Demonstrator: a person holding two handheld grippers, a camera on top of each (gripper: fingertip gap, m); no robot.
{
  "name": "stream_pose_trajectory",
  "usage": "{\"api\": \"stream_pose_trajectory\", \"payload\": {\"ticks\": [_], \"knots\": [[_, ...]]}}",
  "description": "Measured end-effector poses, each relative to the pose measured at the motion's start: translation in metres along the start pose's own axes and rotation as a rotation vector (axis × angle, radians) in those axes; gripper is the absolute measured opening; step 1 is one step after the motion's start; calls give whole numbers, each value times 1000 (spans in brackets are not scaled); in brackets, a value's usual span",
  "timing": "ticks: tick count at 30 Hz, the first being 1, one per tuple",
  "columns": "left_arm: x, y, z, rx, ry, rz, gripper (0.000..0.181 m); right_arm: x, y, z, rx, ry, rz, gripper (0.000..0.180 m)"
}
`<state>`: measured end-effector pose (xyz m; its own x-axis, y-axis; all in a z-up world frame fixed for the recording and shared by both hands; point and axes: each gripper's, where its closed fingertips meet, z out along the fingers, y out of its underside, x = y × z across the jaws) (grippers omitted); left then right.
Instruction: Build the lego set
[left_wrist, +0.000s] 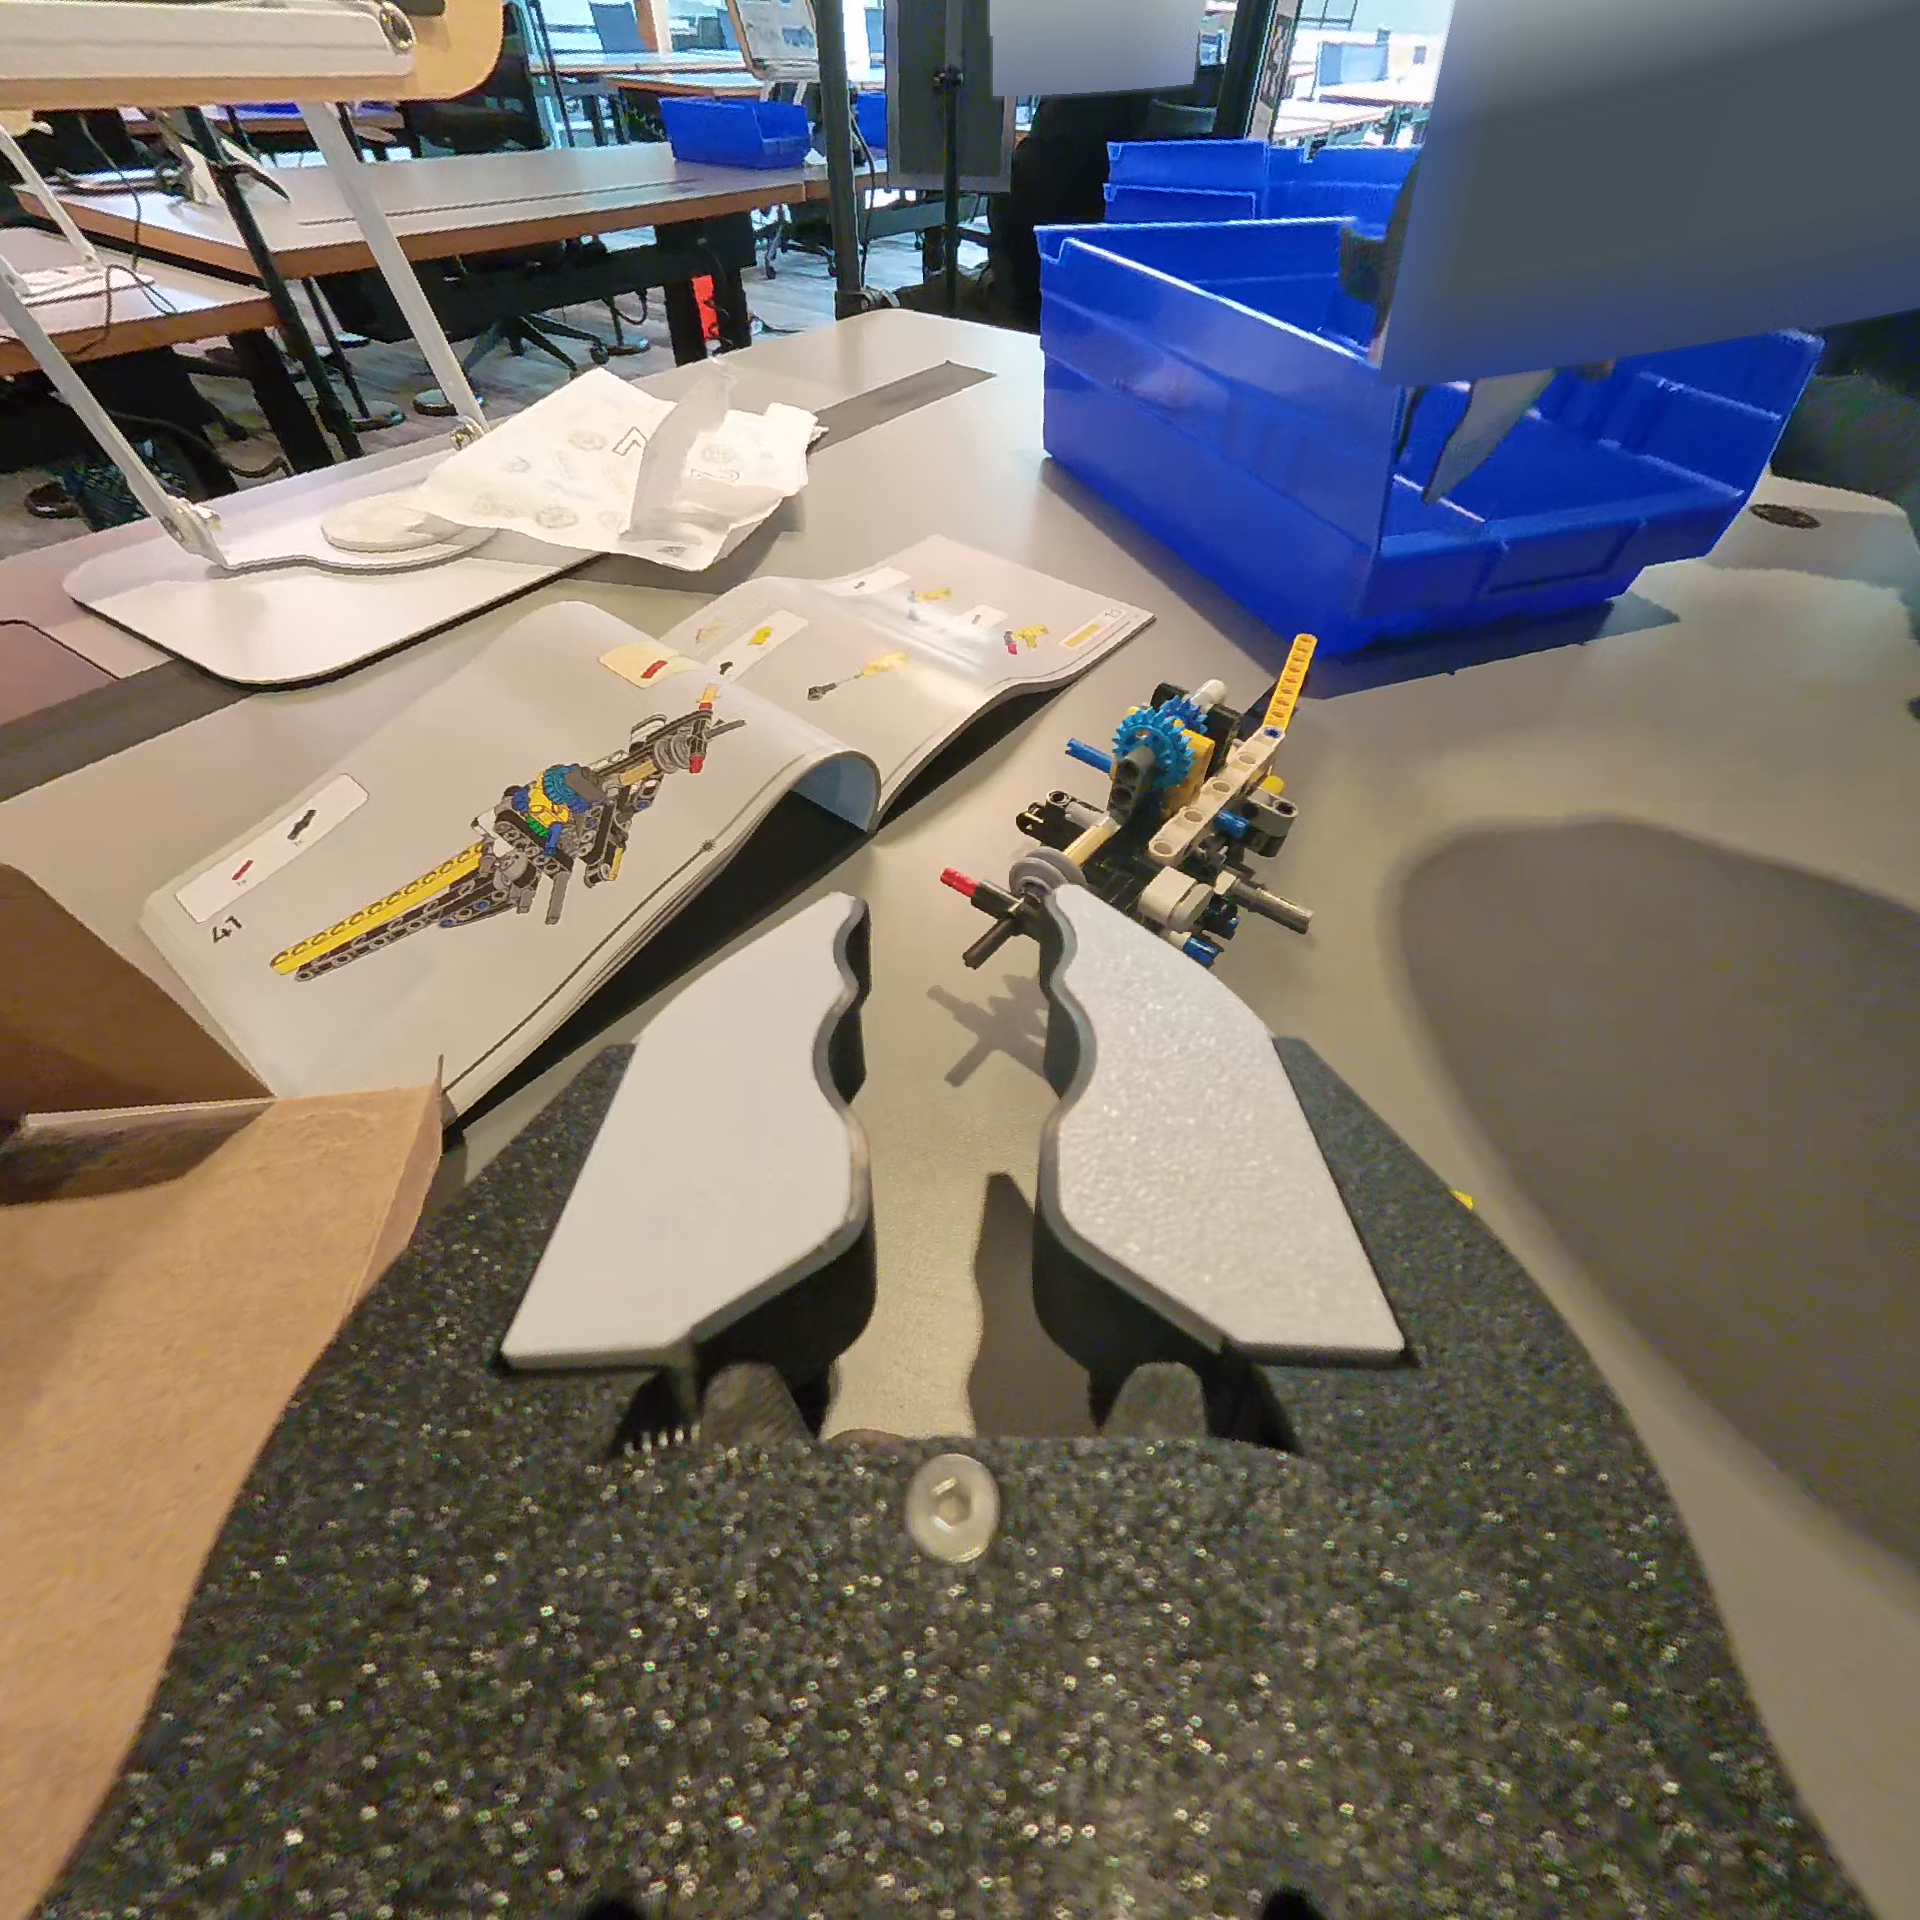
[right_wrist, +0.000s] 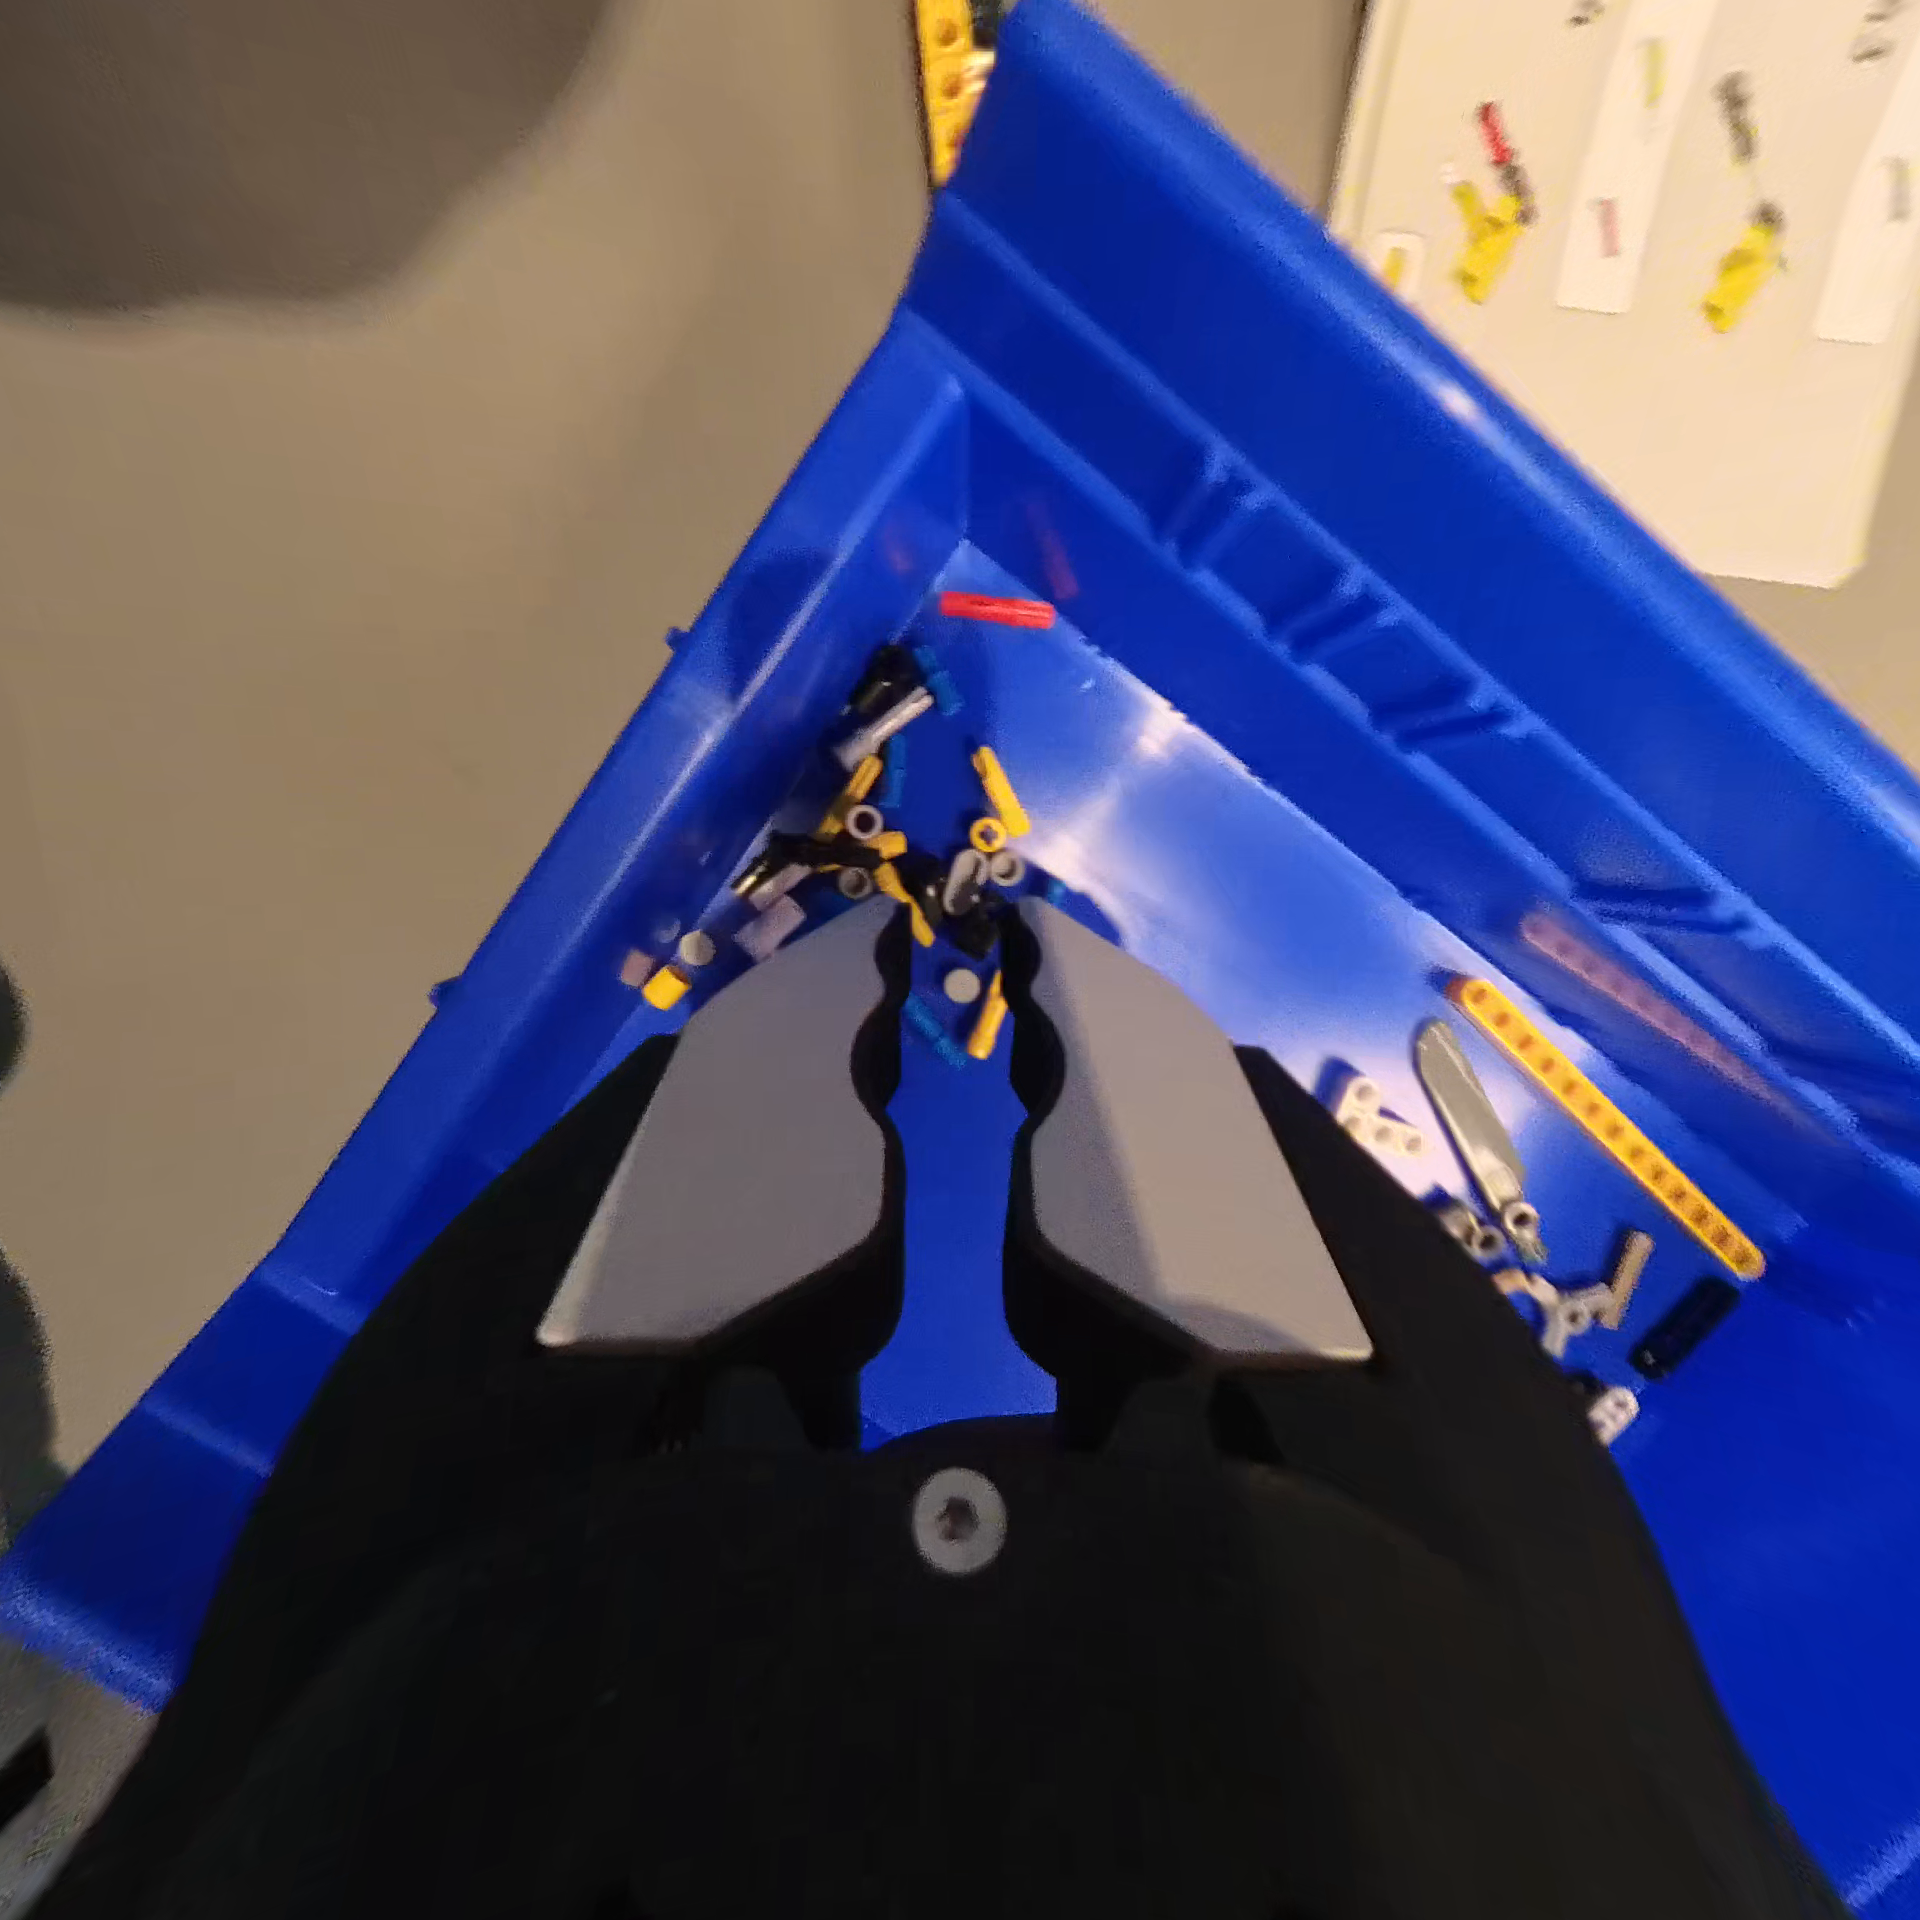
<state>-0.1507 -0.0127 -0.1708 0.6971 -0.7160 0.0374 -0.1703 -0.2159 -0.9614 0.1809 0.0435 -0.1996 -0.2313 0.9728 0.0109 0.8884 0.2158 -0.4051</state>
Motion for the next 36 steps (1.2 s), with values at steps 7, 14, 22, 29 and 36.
{"api": "stream_pose_trajectory", "payload": {"ticks": [7,14,22,29,36], "knots": [[2,1,1,-8,5,13,31,-12,7,27,-101,-111,-84,16],[4,2,2,-16,10,26,31,-9,9,34,-112,-165,-73,9],[5,3,2,-23,14,34,31,-8,11,33,-116,-184,-54,8],[6,4,3,-26,11,49,31,-5,3,21,-63,-122,-54,1],[10,6,4,-43,5,97,31,-3,4,9,-54,-44,-15,1]]}}
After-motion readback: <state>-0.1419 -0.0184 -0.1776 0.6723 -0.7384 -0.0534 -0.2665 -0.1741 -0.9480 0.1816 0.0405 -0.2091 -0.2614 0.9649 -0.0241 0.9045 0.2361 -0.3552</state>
